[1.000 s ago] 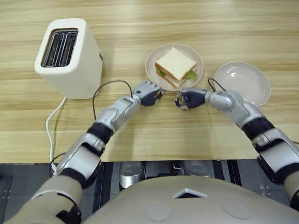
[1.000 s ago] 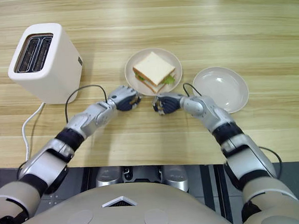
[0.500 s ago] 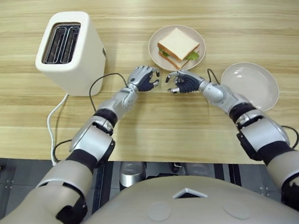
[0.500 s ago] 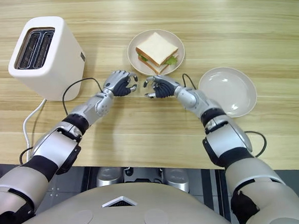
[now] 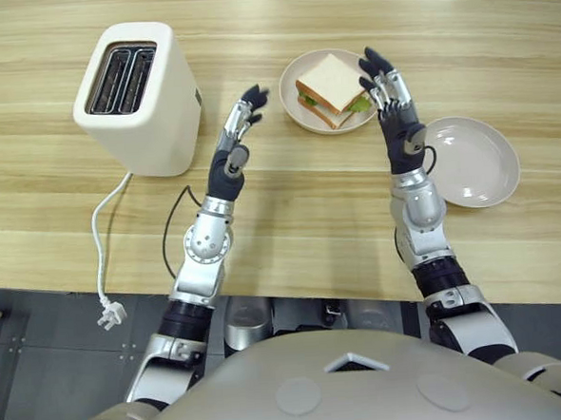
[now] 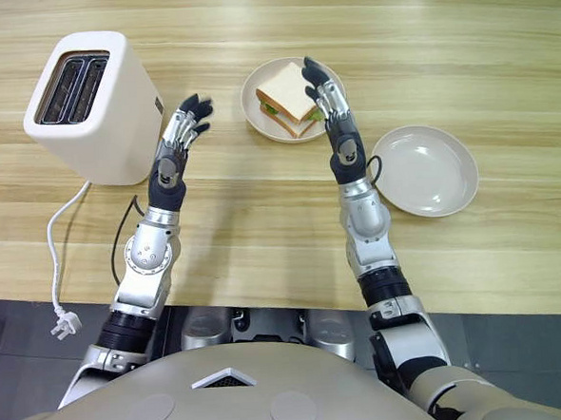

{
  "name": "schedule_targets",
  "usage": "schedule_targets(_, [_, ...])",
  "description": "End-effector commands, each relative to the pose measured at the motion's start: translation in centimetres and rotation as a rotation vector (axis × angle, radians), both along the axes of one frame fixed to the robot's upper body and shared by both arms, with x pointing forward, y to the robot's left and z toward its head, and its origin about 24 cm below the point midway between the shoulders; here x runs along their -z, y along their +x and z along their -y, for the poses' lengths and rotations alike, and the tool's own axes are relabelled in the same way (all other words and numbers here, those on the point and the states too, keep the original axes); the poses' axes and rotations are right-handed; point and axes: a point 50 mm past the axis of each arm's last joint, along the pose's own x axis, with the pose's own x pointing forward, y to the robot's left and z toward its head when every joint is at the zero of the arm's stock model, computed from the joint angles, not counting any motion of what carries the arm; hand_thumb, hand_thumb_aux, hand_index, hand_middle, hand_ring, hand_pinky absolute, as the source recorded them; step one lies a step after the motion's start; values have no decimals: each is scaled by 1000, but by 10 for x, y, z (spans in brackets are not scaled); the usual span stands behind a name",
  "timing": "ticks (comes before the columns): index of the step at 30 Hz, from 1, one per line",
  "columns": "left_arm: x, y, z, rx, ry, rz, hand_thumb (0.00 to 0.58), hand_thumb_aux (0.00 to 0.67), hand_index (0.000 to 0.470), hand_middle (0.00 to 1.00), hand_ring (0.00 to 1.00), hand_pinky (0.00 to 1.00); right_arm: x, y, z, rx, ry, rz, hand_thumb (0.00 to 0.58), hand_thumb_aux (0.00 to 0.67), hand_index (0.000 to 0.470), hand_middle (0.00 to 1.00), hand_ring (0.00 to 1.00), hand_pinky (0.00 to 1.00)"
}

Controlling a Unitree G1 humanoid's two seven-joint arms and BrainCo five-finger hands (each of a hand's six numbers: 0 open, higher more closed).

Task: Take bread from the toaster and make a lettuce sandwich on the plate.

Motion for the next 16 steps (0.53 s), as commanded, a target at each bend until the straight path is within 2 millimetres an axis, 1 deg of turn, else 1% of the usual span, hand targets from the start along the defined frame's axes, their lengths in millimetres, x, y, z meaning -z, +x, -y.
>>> schedule_targets(1, [-7,-9,-8,-41,-88,-5,0,0,0,0,0,0,0,-11,9,94,32,-17,0,0,0,0,0,0])
schedule_targets(3, [-7,-12,-12,-63,-90,0,0,0,0,0,0,0,-2,-16,13,119,29,-7,0,0,0,0,0,0])
schedule_targets(5, [-7,-11,-14,-68,-75,2,0,0,0,0,0,0,-4,-17,14,125,15,10,0,0,0,0,0,0])
schedule_targets(8, [-3,-10,-14,-54,-30,3,0,0,0,0,0,0,-2,-15,14,121,20,-6,0,0,0,0,0,0])
schedule_targets(12, [5,-12,-11,-22,39,2,0,0,0,0,0,0,2,-16,11,109,-2,-6,0,0,0,0,0,0])
schedule_targets(16, [2,-14,-10,-42,67,49,0,0,0,0,0,0,3,-16,12,115,-14,-2,0,0,0,0,0,0])
